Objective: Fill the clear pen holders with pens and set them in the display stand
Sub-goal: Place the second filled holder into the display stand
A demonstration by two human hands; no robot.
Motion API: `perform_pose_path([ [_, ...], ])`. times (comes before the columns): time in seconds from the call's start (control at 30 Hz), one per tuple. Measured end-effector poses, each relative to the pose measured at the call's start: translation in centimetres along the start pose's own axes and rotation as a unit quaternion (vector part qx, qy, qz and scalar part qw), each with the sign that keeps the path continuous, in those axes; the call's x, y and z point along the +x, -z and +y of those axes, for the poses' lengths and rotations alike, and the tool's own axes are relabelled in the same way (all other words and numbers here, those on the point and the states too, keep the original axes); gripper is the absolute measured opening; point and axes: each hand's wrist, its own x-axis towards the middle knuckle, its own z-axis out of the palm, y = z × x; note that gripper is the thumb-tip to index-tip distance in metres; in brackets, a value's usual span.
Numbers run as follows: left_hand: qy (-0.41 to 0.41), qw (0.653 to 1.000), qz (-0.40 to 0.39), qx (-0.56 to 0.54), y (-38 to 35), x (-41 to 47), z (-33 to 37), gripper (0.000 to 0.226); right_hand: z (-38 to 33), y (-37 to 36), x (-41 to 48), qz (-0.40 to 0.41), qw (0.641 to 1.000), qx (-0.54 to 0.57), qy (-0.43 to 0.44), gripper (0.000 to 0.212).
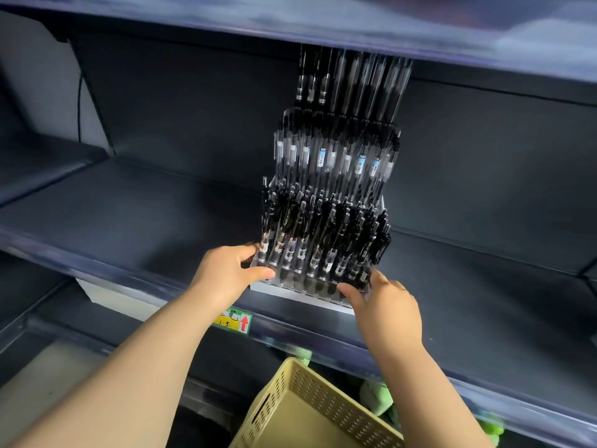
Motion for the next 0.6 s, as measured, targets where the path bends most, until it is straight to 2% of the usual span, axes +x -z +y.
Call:
perform_pose_path([
  [0.1, -0.017, 1.0, -0.01, -0.019, 0.0, 0.0, 0.0, 0.048, 0.1, -0.2, -0.2, 0.009, 1.0, 0.019, -0.007, 0.069],
  [0.3, -0.026, 0.999, -0.007, 0.024, 0.0, 0.2, 0.0, 0.027, 0.2, -1.1, -0.6, -0.023, 0.988, 0.141, -0.052, 0.07],
  [0.37, -0.033, 0.998, -0.004, 0.049, 0.0, 0.2, -0.1, 0.018, 0.3, -1.4, -0.9, -0.028, 0.988, 0.143, -0.052, 0.069],
  [0.5, -0.056, 0.994, 0.003, 0.091, -0.3, 0.3, -0.3, 0.03, 0.4, -1.5, -0.7, -0.026, 0.99, 0.126, -0.049, 0.062],
  [0.6, -0.099, 0.983, -0.014, 0.157, 0.1, 0.7, -0.2, 0.048, 0.6, -1.2, 0.0, -0.037, 0.993, 0.104, -0.038, 0.06],
])
